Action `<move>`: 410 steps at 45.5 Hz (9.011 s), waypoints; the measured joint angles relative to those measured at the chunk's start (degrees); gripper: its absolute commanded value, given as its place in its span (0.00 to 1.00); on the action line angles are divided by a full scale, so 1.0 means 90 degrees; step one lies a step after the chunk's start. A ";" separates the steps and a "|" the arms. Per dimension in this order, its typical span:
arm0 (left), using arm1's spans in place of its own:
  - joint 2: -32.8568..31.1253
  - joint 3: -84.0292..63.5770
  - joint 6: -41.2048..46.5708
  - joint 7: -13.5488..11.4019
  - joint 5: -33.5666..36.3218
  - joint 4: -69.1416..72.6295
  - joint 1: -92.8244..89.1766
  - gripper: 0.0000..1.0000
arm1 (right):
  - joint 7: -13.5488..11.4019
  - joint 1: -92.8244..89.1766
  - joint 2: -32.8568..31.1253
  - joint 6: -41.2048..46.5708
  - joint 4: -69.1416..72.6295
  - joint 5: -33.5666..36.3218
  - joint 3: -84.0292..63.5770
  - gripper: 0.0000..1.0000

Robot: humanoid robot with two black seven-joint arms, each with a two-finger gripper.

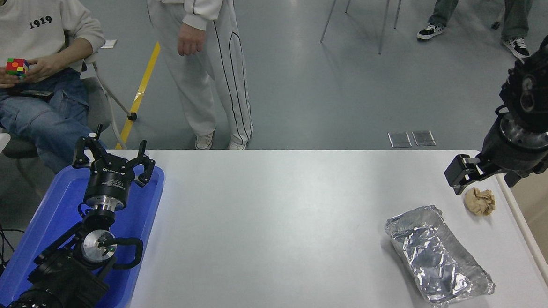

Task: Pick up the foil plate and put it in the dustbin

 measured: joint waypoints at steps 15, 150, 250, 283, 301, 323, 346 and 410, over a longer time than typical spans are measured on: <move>0.0000 0.0000 0.0000 0.0000 -0.0001 0.0008 0.0007 1.00 | -0.0004 -0.1459 -0.0267 -0.0559 -0.0171 -0.1976 0.1043 0.88; 0.0000 0.0000 0.0000 0.0010 0.0002 -0.0003 0.0000 1.00 | 0.0032 0.0175 -0.0714 0.0661 0.0656 -0.0294 0.0009 0.00; 0.0000 0.0000 0.0006 0.0000 -0.0004 0.0009 0.0009 1.00 | -0.0017 0.2227 -0.3264 0.1364 -0.0822 -0.0049 -0.2832 0.00; -0.0001 0.0000 0.0000 0.0005 0.0000 0.0009 -0.0001 1.00 | -0.0025 -0.1688 -0.3535 0.0212 -0.3166 0.0353 -0.0386 0.00; -0.0003 0.0000 0.0000 -0.0002 0.0000 0.0009 -0.0001 1.00 | -0.0039 -0.3984 -0.3430 -0.1803 -0.3969 0.0774 0.1196 0.00; 0.0000 0.0000 0.0000 -0.0001 0.0000 0.0010 -0.0001 1.00 | -0.0056 -0.6683 -0.2425 -0.2583 -0.6105 0.0888 0.3620 0.00; -0.0003 0.0000 0.0000 0.0001 0.0001 0.0010 -0.0001 1.00 | -0.0061 -0.8136 -0.1262 -0.3497 -0.7499 0.0968 0.4337 0.00; -0.0007 0.0000 0.0000 0.0000 0.0001 0.0010 -0.0001 1.00 | -0.0028 -0.7877 -0.1683 -0.4848 -0.6028 0.1082 0.4343 1.00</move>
